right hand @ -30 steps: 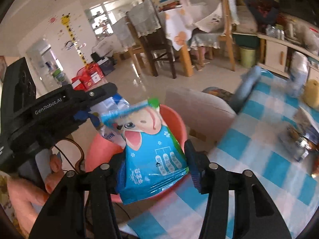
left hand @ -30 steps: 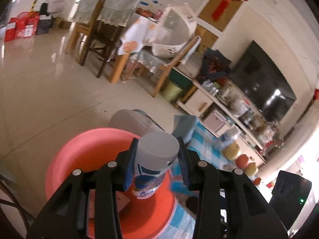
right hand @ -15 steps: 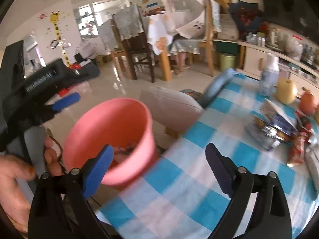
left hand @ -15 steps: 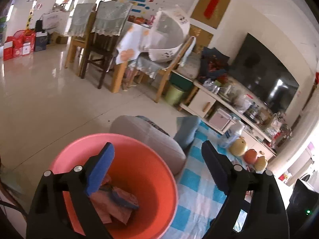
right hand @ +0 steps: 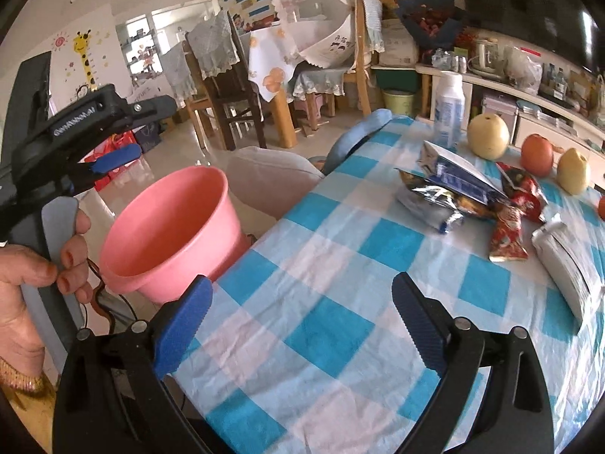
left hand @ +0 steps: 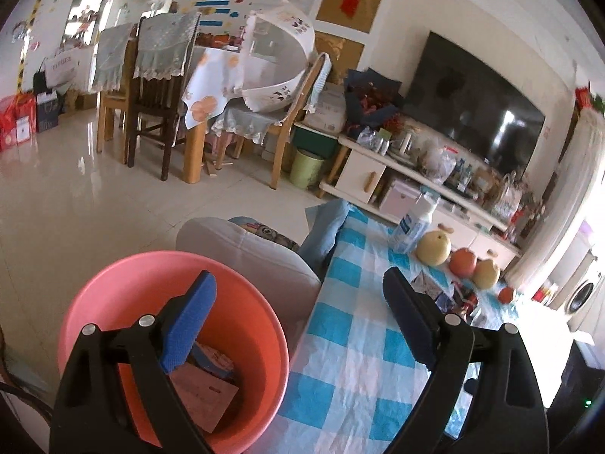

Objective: Collect trash
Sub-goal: 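Move both open tools back toward the remaining snacks on the table, then grasp the white milk carton with the left tool while the right tool grasps the red snack bag, then lift the milk carton in the left tool while the right tool regrasps the red bag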

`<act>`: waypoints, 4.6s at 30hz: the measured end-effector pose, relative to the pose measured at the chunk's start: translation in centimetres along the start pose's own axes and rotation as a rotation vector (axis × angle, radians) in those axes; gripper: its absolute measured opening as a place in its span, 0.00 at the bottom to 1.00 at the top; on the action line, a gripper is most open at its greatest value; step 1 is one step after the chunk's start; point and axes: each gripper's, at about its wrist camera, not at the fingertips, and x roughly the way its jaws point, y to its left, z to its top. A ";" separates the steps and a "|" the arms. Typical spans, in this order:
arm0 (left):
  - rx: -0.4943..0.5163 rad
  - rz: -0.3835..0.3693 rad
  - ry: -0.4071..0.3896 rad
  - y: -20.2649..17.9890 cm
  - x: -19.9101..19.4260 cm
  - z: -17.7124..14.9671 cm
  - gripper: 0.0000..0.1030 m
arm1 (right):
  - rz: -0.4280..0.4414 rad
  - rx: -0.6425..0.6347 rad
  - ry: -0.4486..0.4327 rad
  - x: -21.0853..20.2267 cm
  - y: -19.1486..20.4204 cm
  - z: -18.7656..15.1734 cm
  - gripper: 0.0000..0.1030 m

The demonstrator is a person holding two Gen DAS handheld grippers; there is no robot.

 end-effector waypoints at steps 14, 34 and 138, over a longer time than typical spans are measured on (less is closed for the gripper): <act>0.089 -0.042 0.024 -4.3 0.8 -1.1 0.88 | 0.002 0.068 -0.037 -2.4 -4.0 -0.8 0.93; 0.307 -0.081 0.063 -12.1 3.2 -3.8 0.88 | -0.045 0.225 -0.053 -5.4 -12.8 -1.6 0.93; 0.758 -0.231 0.340 -22.5 2.4 -13.8 0.78 | -0.115 0.055 0.059 -6.4 -15.3 -7.2 0.87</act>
